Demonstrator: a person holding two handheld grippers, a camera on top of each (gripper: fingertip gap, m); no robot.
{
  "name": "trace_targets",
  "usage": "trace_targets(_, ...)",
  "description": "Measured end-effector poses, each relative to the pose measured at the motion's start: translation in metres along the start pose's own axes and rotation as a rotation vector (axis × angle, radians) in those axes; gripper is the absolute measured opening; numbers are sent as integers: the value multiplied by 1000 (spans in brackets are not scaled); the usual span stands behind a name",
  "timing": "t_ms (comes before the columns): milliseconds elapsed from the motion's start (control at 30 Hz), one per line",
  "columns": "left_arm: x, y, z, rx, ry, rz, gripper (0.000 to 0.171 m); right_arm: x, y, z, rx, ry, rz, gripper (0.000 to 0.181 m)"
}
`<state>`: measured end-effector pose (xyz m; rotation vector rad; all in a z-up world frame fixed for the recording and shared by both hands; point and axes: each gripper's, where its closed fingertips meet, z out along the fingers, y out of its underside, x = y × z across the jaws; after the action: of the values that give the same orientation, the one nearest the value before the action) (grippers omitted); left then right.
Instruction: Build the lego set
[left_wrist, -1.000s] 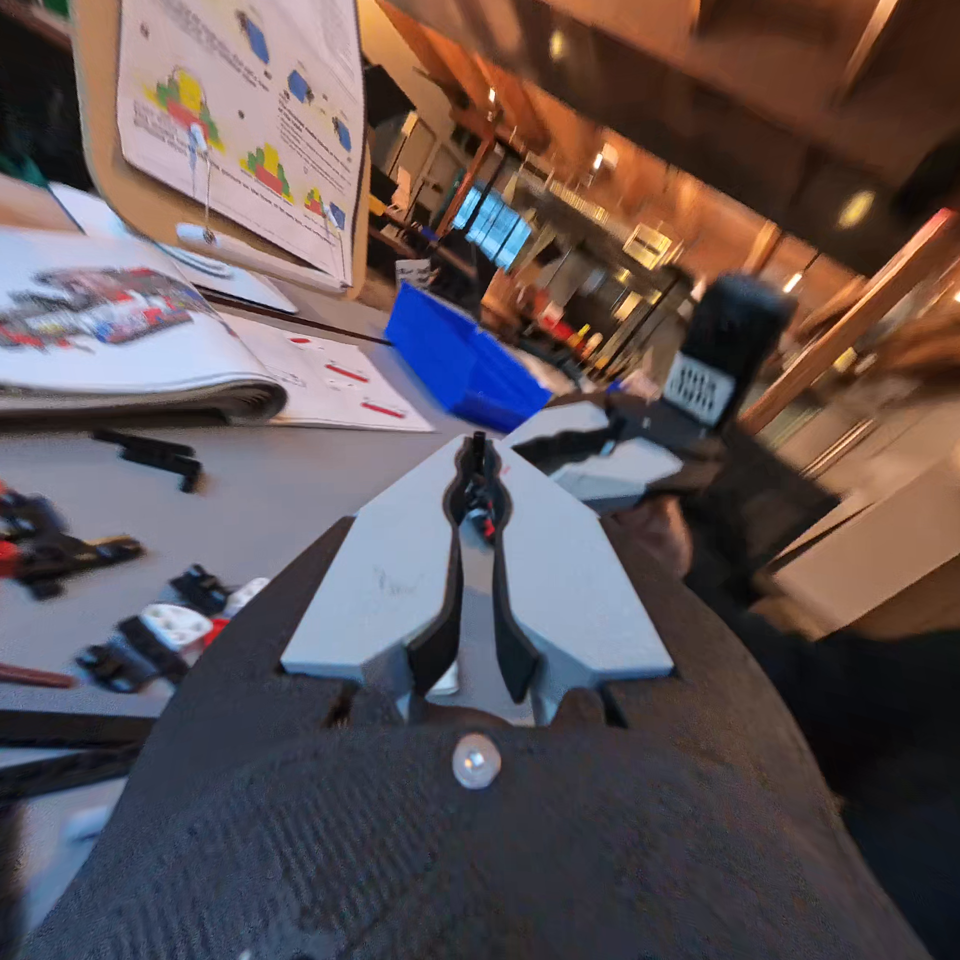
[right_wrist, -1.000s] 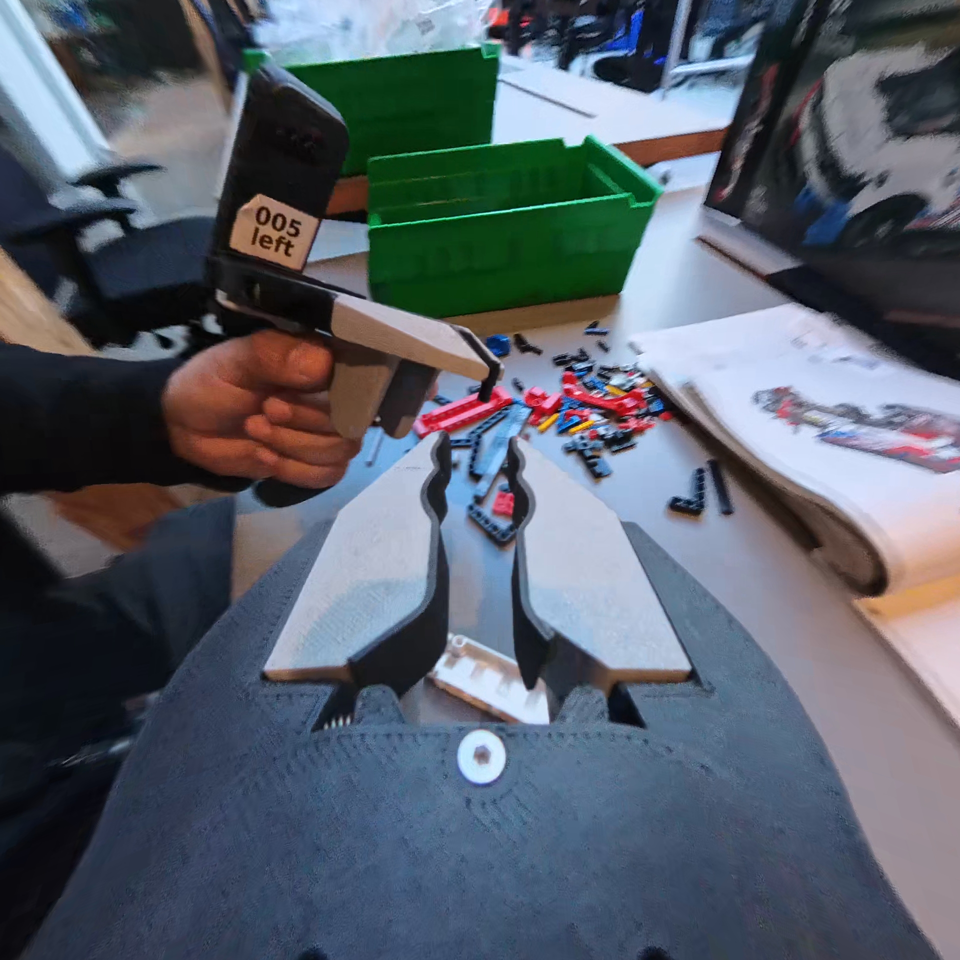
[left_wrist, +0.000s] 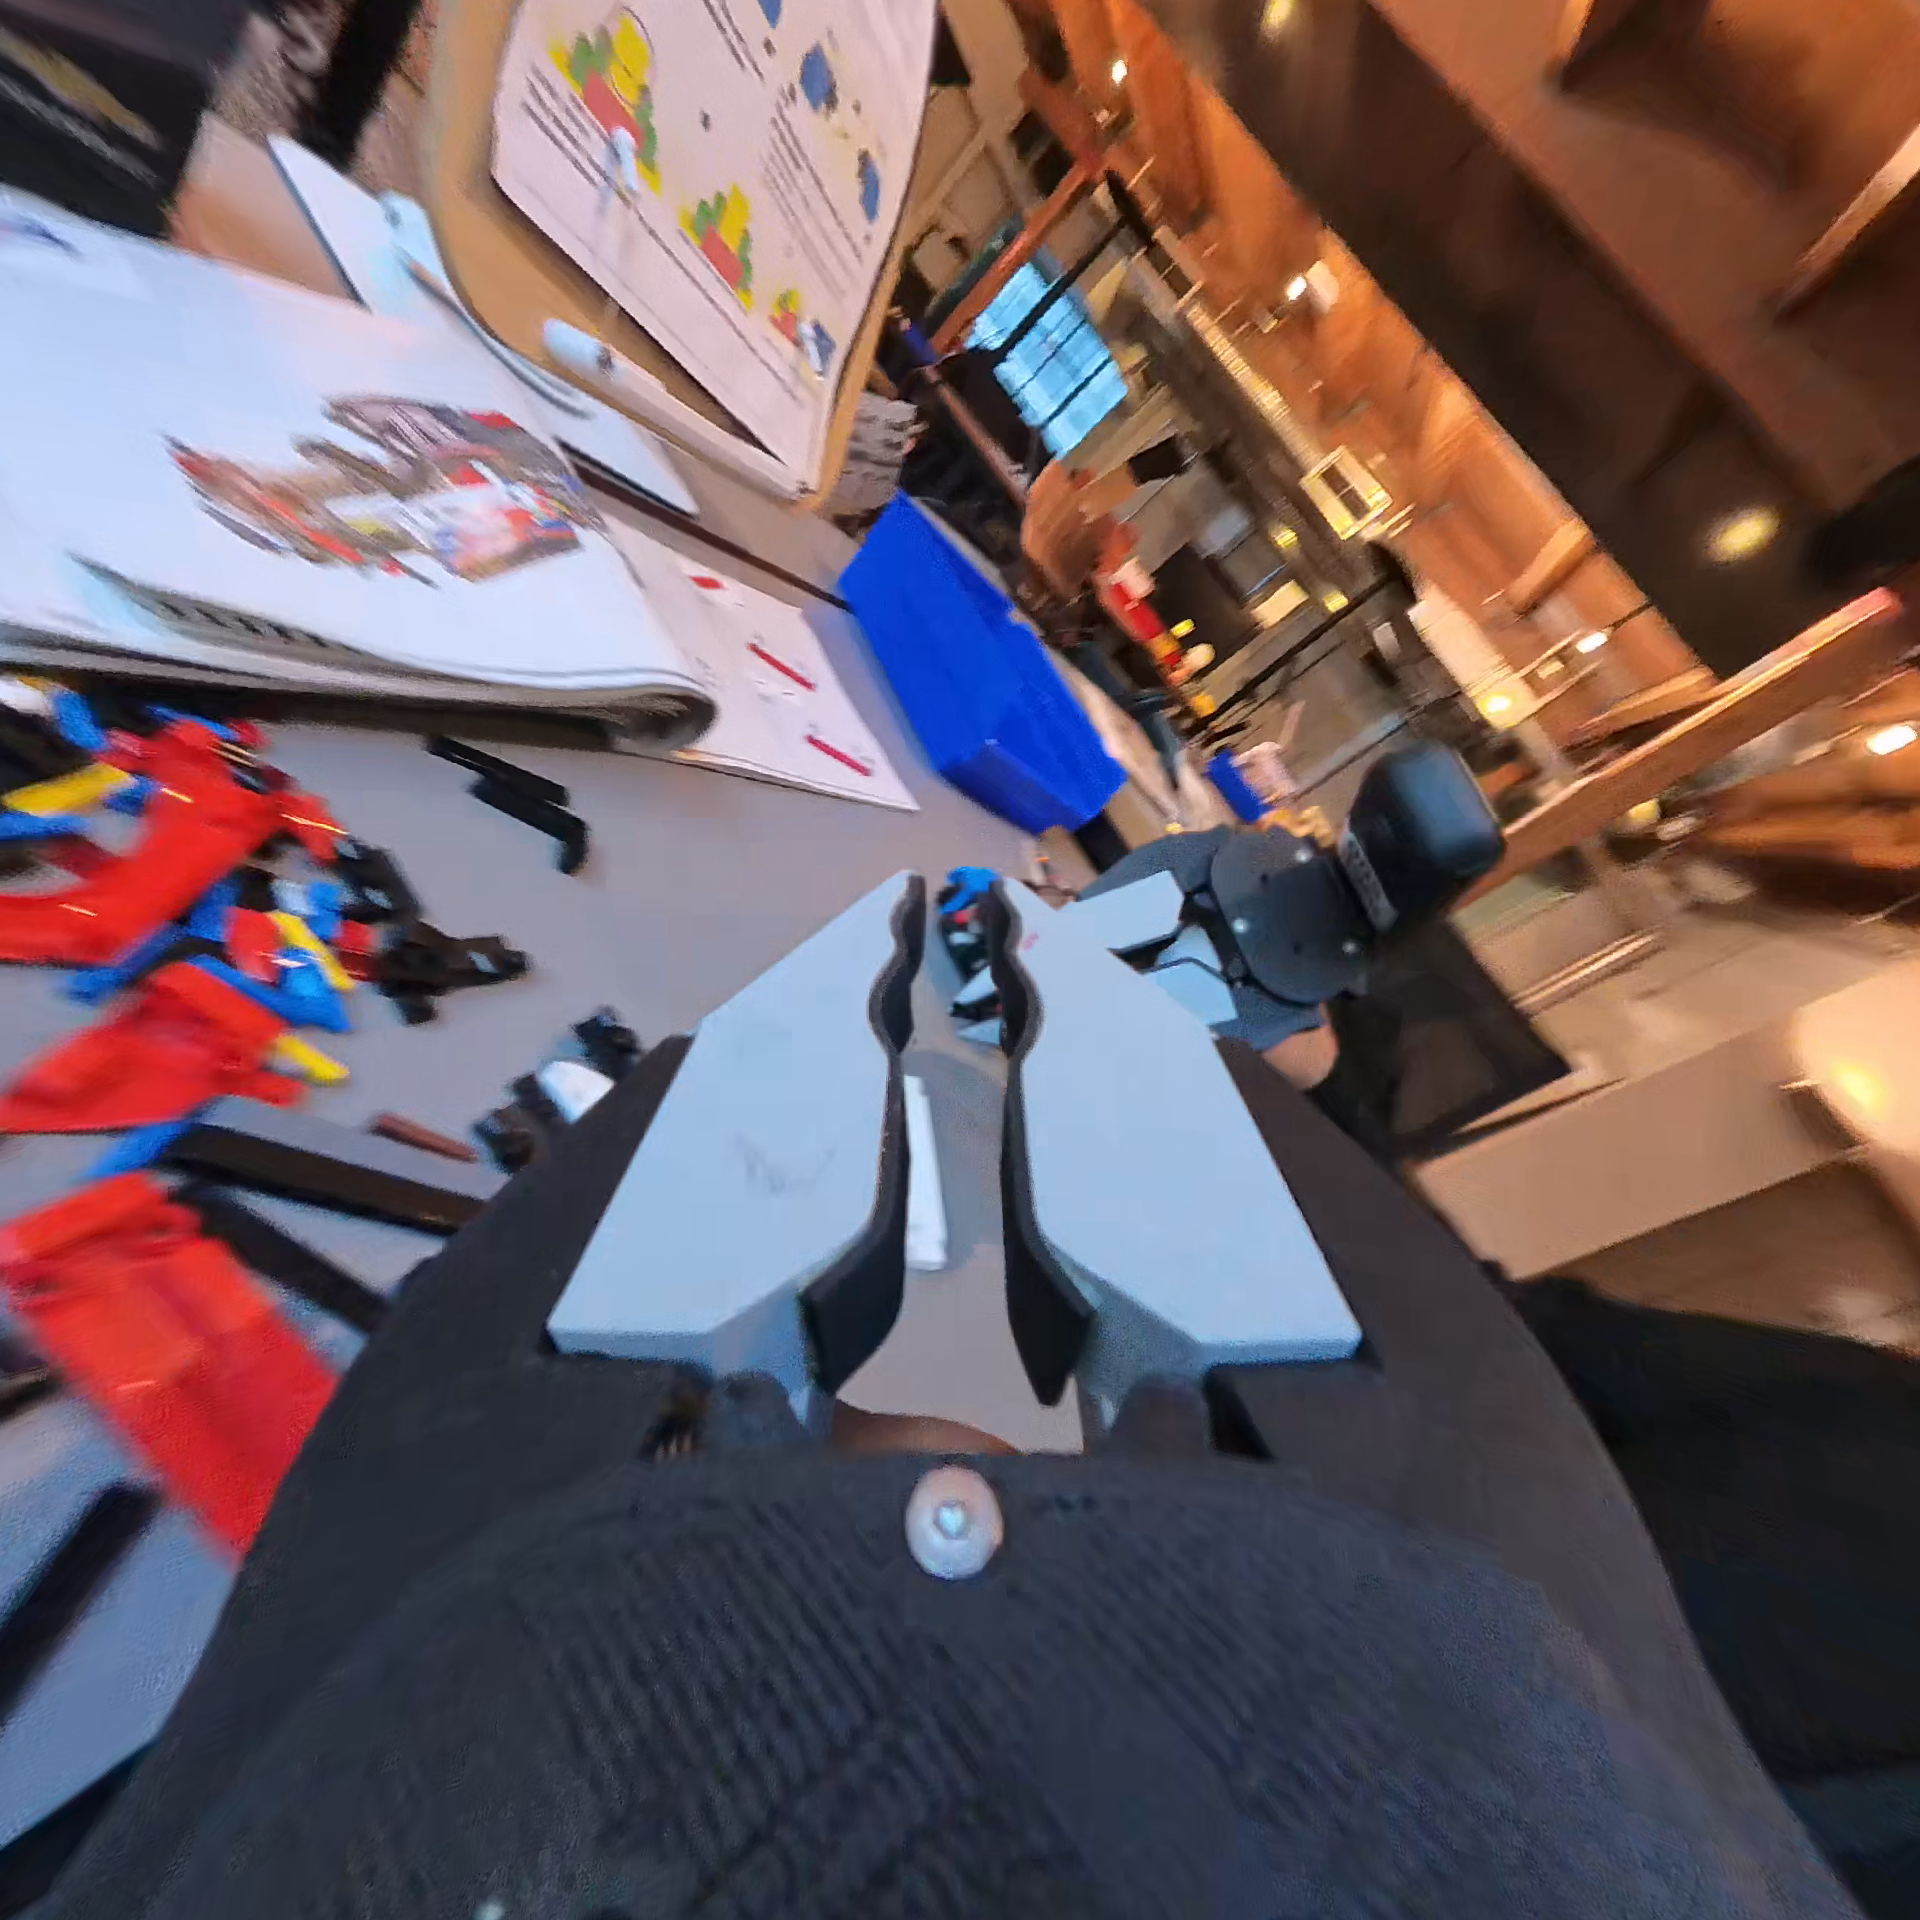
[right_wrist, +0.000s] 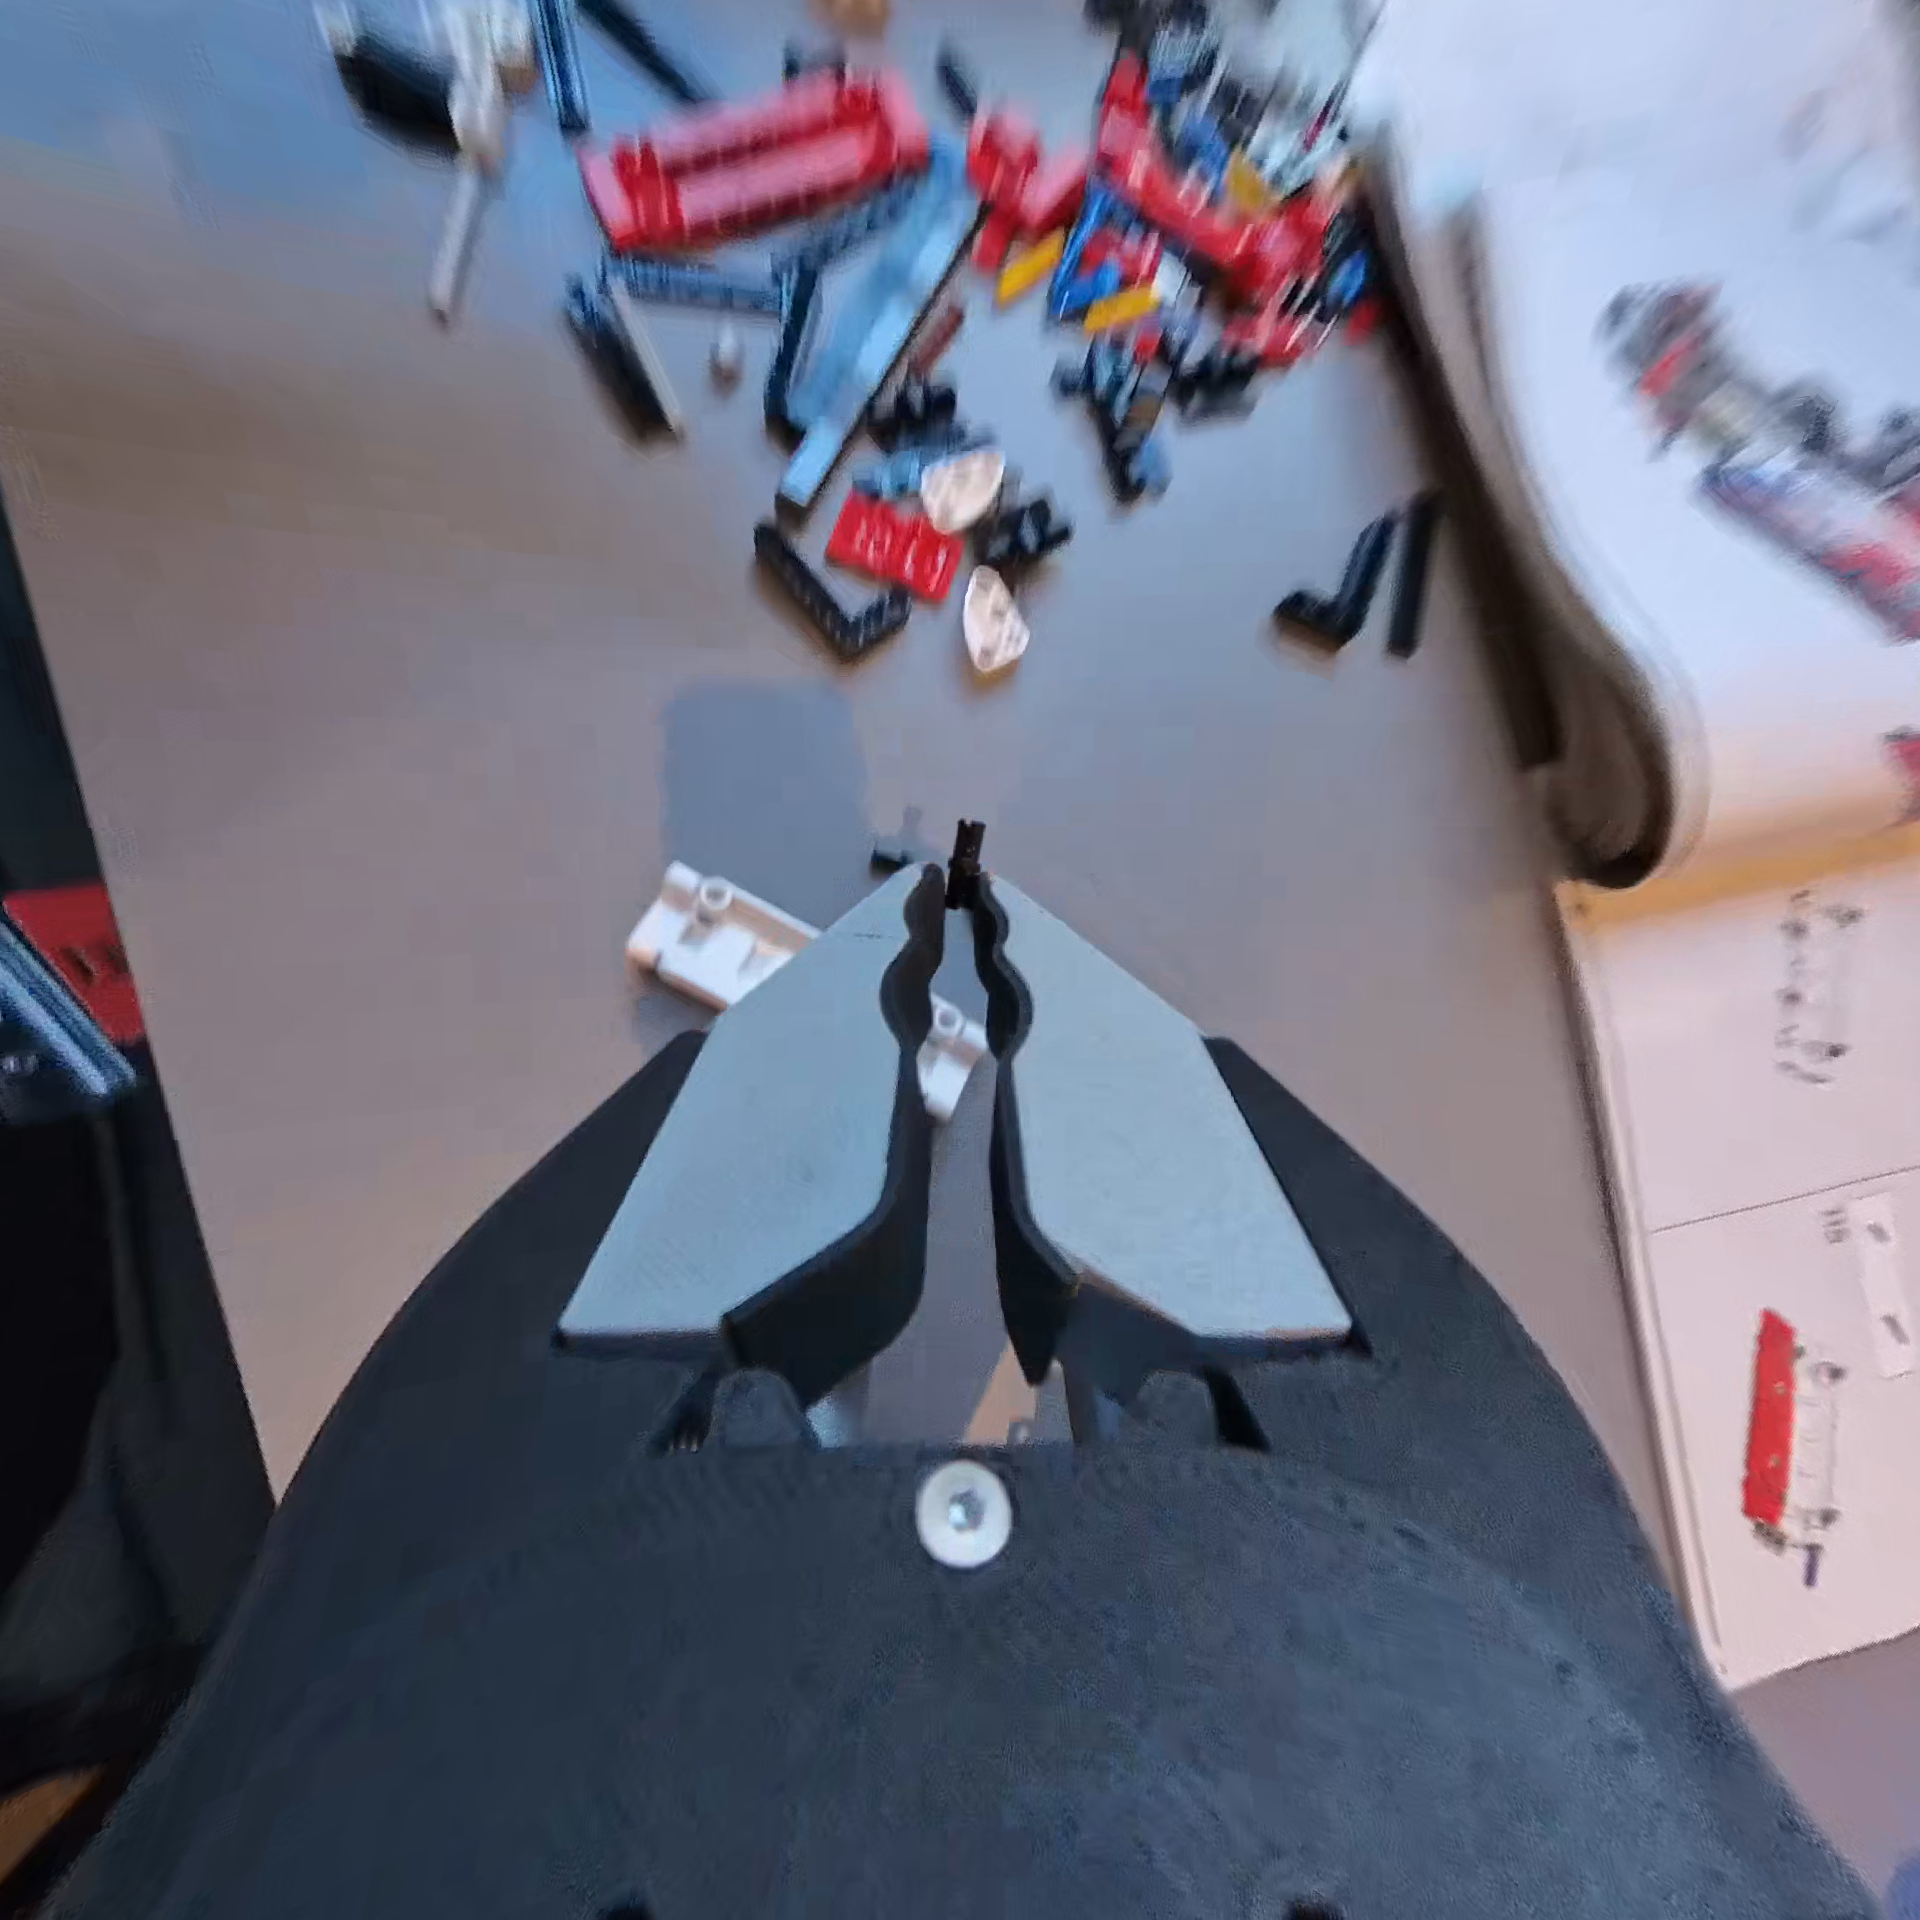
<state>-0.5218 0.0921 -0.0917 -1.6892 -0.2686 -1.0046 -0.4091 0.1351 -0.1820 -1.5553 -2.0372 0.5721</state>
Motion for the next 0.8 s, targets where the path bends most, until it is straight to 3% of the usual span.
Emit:
trace_targets(100,2,-9,-14,-41,-75,148,9,-4,25,18,-172,-68,-32,3)
trace_targets(367,-1,-38,-49,2,-212,306,11,-8,49,41,-341,-130,-77,5)
trace_targets(600,-3,-39,-55,-12,-224,311,14,-4,36,31,-280,-113,-45,8)
trace_targets(700,-22,-34,-62,-80,-338,372,21,-3,25,18,-187,-82,4,7)
trace_targets(800,-61,-19,-72,-233,-523,452,27,-4,12,7,-69,-39,48,5)
